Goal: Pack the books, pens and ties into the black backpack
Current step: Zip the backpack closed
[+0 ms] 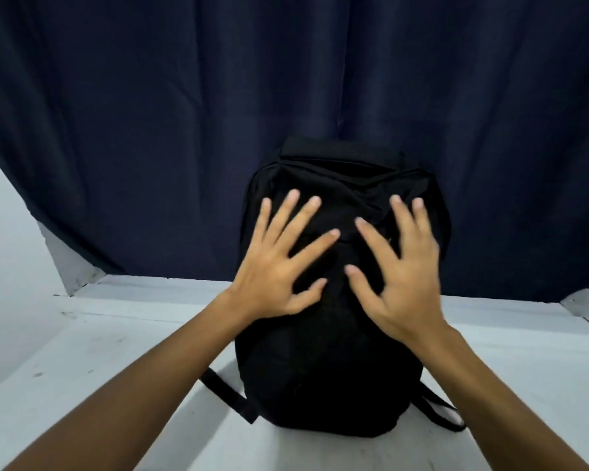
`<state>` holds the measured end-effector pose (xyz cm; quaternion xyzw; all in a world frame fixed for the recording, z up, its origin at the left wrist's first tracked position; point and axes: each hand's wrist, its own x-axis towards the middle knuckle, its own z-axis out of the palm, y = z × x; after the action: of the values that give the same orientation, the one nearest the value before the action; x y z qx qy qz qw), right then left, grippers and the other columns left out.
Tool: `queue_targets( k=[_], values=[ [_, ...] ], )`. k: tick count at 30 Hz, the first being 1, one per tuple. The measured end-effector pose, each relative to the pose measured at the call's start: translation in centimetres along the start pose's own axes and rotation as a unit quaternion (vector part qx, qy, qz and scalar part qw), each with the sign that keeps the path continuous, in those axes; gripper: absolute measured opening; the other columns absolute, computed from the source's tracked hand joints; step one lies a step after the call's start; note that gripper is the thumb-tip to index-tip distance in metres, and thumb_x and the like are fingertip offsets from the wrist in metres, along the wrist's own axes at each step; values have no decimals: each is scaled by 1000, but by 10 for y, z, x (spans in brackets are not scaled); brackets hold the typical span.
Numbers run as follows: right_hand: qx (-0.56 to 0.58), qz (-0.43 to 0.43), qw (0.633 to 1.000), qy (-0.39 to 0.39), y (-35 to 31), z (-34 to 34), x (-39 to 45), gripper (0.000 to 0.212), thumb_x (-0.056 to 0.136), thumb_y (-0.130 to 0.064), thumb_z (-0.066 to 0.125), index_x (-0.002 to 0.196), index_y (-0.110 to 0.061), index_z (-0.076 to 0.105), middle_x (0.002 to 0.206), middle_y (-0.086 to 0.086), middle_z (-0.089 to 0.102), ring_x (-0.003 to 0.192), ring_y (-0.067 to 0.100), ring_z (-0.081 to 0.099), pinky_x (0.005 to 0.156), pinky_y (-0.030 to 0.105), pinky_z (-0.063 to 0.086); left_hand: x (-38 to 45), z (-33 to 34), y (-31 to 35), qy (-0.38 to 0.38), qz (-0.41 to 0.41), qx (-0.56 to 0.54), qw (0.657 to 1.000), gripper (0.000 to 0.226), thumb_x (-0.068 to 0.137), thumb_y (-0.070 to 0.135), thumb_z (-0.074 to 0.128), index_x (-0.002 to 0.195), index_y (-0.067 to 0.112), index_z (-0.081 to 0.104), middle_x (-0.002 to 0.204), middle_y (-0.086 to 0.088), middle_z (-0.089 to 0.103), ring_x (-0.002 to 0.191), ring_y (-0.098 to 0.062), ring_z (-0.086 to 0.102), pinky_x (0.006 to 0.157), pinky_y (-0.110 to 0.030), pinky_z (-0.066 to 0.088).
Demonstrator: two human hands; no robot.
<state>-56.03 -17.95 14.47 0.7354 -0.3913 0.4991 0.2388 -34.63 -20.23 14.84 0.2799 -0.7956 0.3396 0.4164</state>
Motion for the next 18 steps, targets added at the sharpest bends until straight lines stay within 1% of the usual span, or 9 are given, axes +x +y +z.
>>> queue_targets(
  k=[3,4,6,8,10,12,14,16,18],
  values=[
    [-126,72,975,-167,29,23,5,92,81,-80,28,154,-26,8,161,9,0,147,36,-3,117,56,7,1,12,-39,-168,-56,91,980,82,88,74,35,151,22,32,160,-18,18,149,-37,9,115,-64,12],
    [-131,85,965,-209,44,27,4,99,77,-86,18,153,-25,-3,161,3,-7,147,31,-7,118,55,8,-1,13,-53,-216,-78,101,968,88,86,80,27,154,24,25,162,-14,13,150,-34,6,116,-61,10],
    [-123,96,955,-252,64,29,7,105,71,-90,10,149,-24,-15,159,-3,-15,148,25,-11,119,48,6,-1,14,-66,-267,-106,96,953,93,82,84,24,155,27,16,163,-10,6,151,-29,0,119,-56,5],
    [-117,103,952,-263,60,24,12,106,70,-89,14,150,-25,-15,159,-1,-16,148,25,-11,120,46,4,6,10,-58,-273,-125,79,951,95,80,82,32,155,26,18,163,-11,8,150,-30,0,119,-56,2],
    [-122,101,957,-242,46,15,8,103,74,-85,23,153,-25,-4,161,7,-11,147,30,-10,119,50,5,8,-1,-41,-235,-125,69,961,89,81,73,43,152,20,28,161,-17,16,149,-35,6,118,-60,5],
    [-132,59,968,-204,27,3,-8,95,77,-81,33,153,-27,12,161,15,-1,146,38,-9,115,57,4,-1,-10,-24,-167,-75,50,982,80,84,61,54,148,16,38,158,-19,24,148,-38,12,117,-62,8],
    [-141,-2,969,-201,14,-4,-32,93,76,-82,38,151,-29,22,160,18,7,145,43,-5,112,63,5,-19,-18,-9,-136,-9,30,990,79,85,61,58,146,15,42,157,-20,25,148,-39,13,116,-63,10],
    [-159,-29,953,-255,15,-8,-55,99,72,-88,35,151,-29,23,159,18,8,145,45,-3,110,68,6,-43,-20,-2,-192,11,35,981,91,81,75,52,150,19,37,159,-19,19,148,-40,7,116,-64,8],
    [-189,-9,932,-309,37,-9,-66,107,67,-94,28,152,-30,18,161,12,6,145,43,-5,107,74,8,-63,-17,-16,-274,-8,78,958,108,72,88,47,154,23,23,162,-17,10,149,-39,0,116,-62,10]
  ],
)
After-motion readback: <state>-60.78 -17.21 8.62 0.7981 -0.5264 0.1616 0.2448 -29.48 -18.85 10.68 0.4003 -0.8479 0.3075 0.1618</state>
